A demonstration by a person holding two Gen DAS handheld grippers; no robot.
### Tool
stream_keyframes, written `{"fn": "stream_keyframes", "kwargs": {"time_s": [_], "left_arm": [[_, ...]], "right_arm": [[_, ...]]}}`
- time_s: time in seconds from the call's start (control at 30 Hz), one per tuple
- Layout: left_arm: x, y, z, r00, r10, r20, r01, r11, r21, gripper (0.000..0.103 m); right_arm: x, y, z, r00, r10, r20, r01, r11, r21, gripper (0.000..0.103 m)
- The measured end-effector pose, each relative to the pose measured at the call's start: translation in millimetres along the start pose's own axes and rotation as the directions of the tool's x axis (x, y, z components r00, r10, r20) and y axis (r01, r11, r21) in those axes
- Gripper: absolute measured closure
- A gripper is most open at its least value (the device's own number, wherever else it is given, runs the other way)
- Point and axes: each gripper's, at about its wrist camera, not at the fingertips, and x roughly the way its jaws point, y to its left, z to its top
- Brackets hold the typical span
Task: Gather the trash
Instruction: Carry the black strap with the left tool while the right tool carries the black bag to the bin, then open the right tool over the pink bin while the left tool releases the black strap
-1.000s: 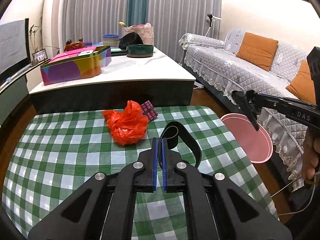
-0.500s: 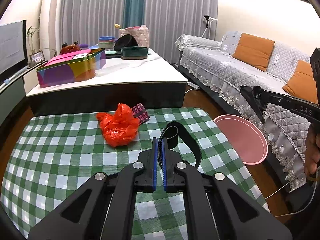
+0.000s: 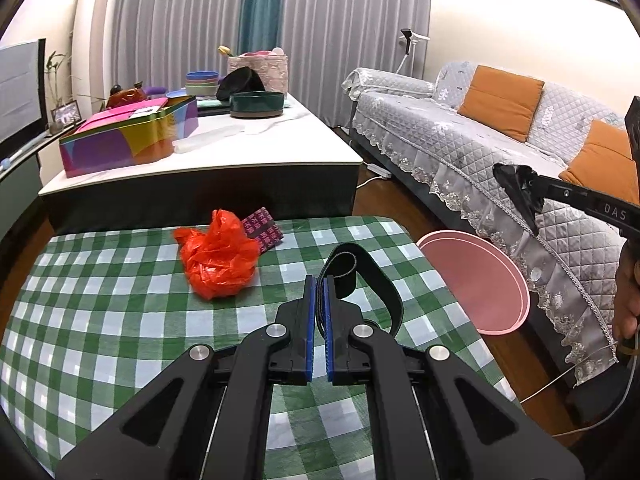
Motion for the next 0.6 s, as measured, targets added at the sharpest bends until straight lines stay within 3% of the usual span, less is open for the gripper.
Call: {"fn": "stream_keyframes", "kwargs": {"time_s": [0.6], "left_arm": [[12.4, -28.0, 7.3, 0.999, -0.045, -0.013, 0.045, 0.999, 0.029, 0.099]], "right_arm": [[-19.9, -46.9, 6.6, 0.992, -0.123, 0.028, 0.122, 0.992, 0.041, 0.098]]}}
